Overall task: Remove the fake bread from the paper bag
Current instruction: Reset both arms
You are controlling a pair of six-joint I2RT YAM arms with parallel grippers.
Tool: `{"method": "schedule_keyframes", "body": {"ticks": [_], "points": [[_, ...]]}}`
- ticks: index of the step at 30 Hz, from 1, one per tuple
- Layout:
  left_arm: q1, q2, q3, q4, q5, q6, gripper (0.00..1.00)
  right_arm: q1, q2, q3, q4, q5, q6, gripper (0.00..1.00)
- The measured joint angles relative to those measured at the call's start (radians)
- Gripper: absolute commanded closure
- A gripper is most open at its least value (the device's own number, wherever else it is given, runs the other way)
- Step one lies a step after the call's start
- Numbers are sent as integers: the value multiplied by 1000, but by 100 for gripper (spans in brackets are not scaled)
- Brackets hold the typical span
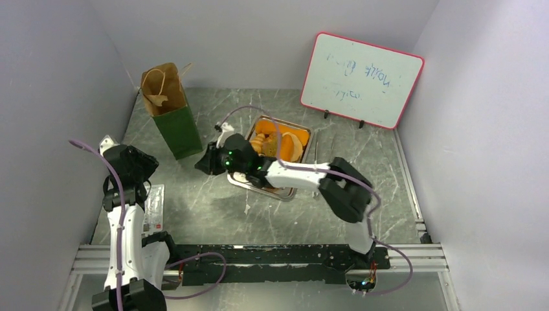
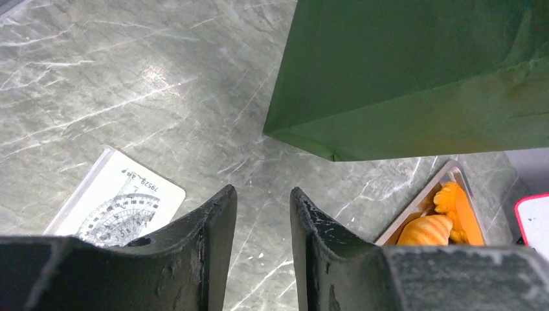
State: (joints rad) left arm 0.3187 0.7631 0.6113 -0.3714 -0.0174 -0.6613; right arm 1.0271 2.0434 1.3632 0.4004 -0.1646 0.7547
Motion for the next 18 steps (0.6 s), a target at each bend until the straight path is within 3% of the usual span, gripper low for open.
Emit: {"method": "schedule_keyframes", "body": {"ticks": [5, 11, 17, 18], "points": [[-26, -17, 0, 3, -6, 42, 68, -12, -267, -81, -153, 257, -150, 71], [-117, -82, -45, 93, -24, 80, 69, -84, -528, -236, -300, 726, -270, 32], [-348, -94, -103, 183, -117, 106, 68, -258, -713, -473, -439, 1080, -244, 29], [-395, -83, -105, 198, -145, 115, 68, -287, -731, -497, -463, 1106, -228, 24]]}}
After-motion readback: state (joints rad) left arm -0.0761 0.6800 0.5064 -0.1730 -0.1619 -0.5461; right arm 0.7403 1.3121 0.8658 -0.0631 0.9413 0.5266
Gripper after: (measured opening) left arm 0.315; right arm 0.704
